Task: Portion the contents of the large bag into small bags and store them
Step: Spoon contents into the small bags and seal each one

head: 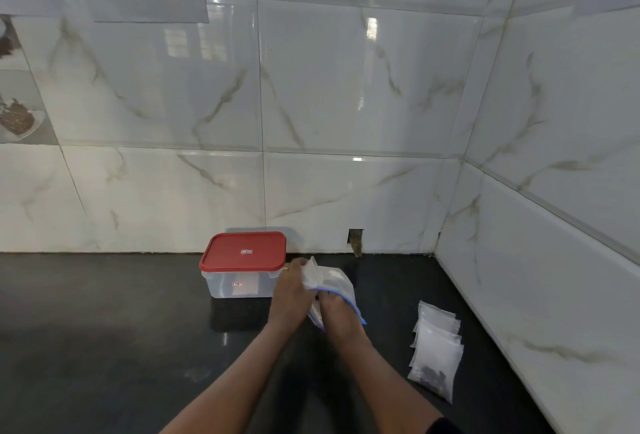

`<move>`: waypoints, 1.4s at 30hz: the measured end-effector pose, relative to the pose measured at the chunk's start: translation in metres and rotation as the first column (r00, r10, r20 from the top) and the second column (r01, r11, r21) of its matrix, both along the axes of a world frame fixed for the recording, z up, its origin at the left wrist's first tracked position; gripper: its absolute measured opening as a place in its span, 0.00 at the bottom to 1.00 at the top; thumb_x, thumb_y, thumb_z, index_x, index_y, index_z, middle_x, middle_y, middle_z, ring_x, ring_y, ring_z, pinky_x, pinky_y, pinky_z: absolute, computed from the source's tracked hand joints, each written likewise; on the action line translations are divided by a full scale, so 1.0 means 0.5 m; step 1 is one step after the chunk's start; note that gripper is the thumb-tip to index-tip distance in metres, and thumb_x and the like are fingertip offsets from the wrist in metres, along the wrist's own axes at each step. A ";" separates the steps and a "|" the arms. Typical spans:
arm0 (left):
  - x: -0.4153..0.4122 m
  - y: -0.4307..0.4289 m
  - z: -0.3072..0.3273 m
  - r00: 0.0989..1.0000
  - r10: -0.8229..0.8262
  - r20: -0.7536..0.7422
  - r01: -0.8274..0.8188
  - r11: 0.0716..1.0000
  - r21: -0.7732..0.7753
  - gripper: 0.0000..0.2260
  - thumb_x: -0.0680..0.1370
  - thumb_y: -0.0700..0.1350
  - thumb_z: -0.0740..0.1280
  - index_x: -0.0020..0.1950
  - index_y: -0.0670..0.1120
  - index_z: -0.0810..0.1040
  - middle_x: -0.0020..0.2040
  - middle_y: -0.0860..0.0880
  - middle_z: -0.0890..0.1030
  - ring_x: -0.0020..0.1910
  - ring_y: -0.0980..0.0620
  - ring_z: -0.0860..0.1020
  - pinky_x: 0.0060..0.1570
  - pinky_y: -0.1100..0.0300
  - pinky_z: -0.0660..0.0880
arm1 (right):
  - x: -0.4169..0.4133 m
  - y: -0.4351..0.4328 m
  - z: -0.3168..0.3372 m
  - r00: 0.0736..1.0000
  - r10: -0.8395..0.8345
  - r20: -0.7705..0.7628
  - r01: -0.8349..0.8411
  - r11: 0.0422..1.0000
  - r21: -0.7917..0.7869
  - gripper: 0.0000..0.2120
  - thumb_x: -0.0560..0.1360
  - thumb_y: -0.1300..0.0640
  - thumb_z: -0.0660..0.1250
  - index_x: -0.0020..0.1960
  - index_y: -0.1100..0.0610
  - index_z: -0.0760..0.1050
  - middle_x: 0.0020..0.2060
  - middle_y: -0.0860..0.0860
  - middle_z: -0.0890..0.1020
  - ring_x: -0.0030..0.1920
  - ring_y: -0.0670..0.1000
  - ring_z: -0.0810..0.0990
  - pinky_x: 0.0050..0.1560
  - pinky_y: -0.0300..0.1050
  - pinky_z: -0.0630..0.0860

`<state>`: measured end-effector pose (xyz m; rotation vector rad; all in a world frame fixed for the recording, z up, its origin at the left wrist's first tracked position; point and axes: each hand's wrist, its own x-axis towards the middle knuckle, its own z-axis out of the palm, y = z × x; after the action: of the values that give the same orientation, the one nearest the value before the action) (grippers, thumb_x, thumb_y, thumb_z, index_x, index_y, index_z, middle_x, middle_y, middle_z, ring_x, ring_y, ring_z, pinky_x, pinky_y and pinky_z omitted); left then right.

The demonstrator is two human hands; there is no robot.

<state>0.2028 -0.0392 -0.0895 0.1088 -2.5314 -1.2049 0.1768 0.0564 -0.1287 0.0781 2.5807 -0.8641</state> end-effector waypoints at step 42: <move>-0.034 0.016 -0.020 0.995 0.096 0.030 -0.099 0.988 0.115 0.09 0.77 0.40 0.64 0.56 0.40 0.72 0.52 0.43 0.78 0.51 0.47 0.75 0.45 0.61 0.68 | -0.008 0.030 0.021 0.921 -0.051 -0.386 0.093 0.992 0.089 0.14 0.79 0.64 0.55 0.59 0.64 0.75 0.57 0.60 0.78 0.59 0.59 0.76 0.56 0.46 0.72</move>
<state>0.1859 -0.0310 -0.0996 0.2742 -2.4442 -1.3196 0.1730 0.0716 -0.1183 0.0370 3.0083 -0.8367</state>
